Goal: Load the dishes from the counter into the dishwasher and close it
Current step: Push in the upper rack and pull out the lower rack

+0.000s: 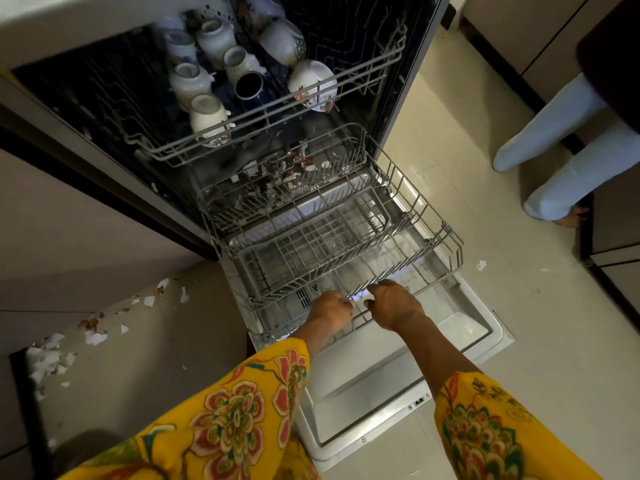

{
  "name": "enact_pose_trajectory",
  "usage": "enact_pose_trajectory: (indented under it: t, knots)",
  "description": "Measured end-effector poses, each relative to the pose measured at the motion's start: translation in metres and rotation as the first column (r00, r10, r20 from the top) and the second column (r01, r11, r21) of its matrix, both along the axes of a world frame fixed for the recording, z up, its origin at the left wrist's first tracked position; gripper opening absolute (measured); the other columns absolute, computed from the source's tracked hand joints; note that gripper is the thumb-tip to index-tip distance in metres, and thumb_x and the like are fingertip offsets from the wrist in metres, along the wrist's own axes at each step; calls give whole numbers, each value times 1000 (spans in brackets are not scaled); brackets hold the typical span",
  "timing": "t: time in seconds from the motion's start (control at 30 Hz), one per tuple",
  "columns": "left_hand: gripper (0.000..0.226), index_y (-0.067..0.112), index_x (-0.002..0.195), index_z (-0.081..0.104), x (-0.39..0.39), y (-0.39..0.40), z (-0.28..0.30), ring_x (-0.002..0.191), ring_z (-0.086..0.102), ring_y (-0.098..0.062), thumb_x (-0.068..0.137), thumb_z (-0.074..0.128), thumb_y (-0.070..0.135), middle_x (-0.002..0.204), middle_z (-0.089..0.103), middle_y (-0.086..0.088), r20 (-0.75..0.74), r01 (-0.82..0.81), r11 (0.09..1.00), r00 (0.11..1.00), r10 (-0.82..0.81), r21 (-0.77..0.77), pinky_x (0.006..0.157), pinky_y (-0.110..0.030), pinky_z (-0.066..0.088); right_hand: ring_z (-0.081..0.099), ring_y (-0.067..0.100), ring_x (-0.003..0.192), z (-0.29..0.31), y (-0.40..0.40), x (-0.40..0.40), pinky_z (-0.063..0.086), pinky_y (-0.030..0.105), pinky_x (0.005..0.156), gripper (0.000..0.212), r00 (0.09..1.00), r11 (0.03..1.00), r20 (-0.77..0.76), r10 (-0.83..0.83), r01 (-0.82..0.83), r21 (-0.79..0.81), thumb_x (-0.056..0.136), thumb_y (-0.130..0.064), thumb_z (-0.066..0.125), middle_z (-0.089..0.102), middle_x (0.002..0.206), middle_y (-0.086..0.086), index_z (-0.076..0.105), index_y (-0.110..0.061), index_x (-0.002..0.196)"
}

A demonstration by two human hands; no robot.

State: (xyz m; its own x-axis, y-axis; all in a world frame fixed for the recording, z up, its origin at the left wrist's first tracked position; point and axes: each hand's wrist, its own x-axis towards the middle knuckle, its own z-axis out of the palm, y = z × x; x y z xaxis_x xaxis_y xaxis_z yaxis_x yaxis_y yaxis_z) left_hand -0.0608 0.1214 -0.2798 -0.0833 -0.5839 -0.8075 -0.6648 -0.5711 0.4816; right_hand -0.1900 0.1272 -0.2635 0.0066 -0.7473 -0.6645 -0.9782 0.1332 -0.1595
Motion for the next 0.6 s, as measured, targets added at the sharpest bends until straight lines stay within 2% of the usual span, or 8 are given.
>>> enact_pose_trajectory:
  t: [0.17,0.37,0.43,0.53,0.6]
  knots:
    - [33,1,114,63,22,-16,33,112,58,-31,97,48,25,119,63,-19,41,-23,997,999,26,-71,91,-31,45,42,30,127,31,-15,15,42,42,102,40,999,999,-7,32,-31,22,98,-24,42,43,136,14,44,-10,135]
    - [39,5,123,57,57,-37,81,115,54,-30,101,38,32,126,58,-16,105,-37,987,993,53,-157,91,-30,42,43,31,127,72,-29,51,42,41,103,41,994,993,-8,107,-107,-49,95,-22,45,42,139,15,48,-7,133]
    - [39,4,116,59,70,-42,97,109,57,-32,101,36,32,117,61,-17,135,-26,980,989,53,-196,84,-29,43,39,32,130,87,-35,63,40,41,105,42,990,987,-10,142,-142,-70,95,-21,46,41,140,15,47,-6,134]
    - [35,10,82,55,95,-44,122,86,57,-31,102,36,33,81,58,-10,168,-37,966,982,83,-256,75,-31,43,39,32,130,112,-43,82,40,42,106,42,985,980,0,171,-171,-101,96,-23,43,38,141,15,45,-4,133]
    - [35,7,82,54,115,-44,140,88,58,-34,102,36,31,80,59,-12,162,-63,950,980,117,-305,74,-33,45,36,33,131,129,-48,98,38,44,106,43,983,977,22,181,-177,-122,97,-27,41,35,143,16,42,-5,134]
